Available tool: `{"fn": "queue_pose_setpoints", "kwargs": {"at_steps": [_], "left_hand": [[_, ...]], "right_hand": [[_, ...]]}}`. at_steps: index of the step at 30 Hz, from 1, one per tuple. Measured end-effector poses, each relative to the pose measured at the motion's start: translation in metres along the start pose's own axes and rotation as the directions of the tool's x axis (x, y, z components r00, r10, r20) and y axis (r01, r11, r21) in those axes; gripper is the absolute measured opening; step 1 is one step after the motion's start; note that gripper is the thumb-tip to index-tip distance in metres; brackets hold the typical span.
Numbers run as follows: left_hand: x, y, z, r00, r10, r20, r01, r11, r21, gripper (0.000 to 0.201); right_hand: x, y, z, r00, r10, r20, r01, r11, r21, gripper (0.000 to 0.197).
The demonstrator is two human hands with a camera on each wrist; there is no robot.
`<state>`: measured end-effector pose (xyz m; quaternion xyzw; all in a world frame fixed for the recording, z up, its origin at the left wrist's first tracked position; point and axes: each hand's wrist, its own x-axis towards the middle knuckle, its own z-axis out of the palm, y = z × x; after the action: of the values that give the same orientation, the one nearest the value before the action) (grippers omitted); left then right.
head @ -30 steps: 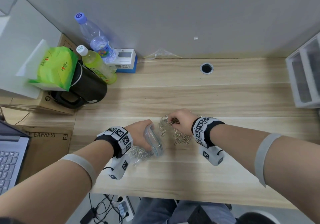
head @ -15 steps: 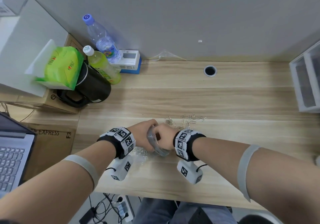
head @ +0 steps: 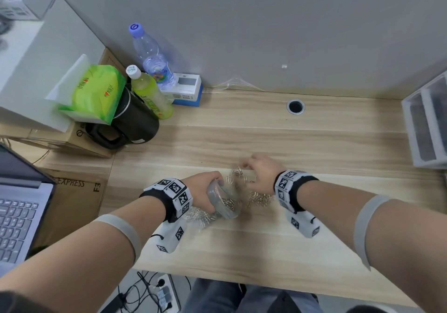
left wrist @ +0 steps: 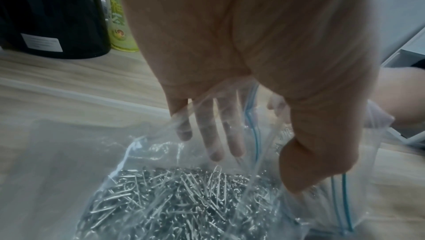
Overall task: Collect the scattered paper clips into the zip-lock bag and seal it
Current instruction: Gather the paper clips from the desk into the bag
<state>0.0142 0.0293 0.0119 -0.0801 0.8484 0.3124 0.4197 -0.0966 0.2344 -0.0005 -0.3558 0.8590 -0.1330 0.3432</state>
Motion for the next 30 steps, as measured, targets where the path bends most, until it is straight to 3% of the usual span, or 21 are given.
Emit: {"fn": "queue_pose_setpoints", "kwargs": {"at_steps": [4,7,11,19,22,25,30], "left_hand": [[0.002,0.001,0.000,1.000,-0.022,0.014,0.022,1.000,0.022,0.069],[0.003,0.002,0.001,1.000,-0.031,0.005,0.031,0.999,0.042,0.072],[0.004,0.003,0.001,1.000,-0.023,0.004,0.022,0.999,0.048,0.073],[0.005,0.003,0.006,1.000,0.006,-0.016,-0.005,0.997,0.077,0.071],[0.005,0.001,0.007,1.000,0.002,-0.020,0.000,0.997,0.081,0.071],[0.004,0.000,0.007,1.000,0.008,-0.021,-0.006,0.996,0.089,0.070],[0.000,0.000,0.005,1.000,0.002,0.003,-0.002,0.993,0.121,0.065]], "right_hand": [[-0.003,0.041,-0.008,0.983,0.182,0.009,-0.172,0.943,-0.284,0.104],[-0.010,0.061,-0.007,0.957,0.288,0.037,-0.251,0.885,-0.392,0.123],[-0.022,0.069,0.004,0.939,0.341,0.039,-0.304,0.878,-0.370,0.118],[-0.011,0.051,0.020,0.972,0.232,0.039,-0.231,0.972,-0.035,0.047],[-0.007,0.040,0.030,0.979,0.201,0.029,-0.203,0.976,0.082,0.038],[-0.006,0.035,0.033,0.986,0.166,-0.016,-0.163,0.978,0.131,0.044],[-0.015,0.041,0.022,0.976,0.191,-0.105,-0.194,0.981,-0.018,0.101]]}}
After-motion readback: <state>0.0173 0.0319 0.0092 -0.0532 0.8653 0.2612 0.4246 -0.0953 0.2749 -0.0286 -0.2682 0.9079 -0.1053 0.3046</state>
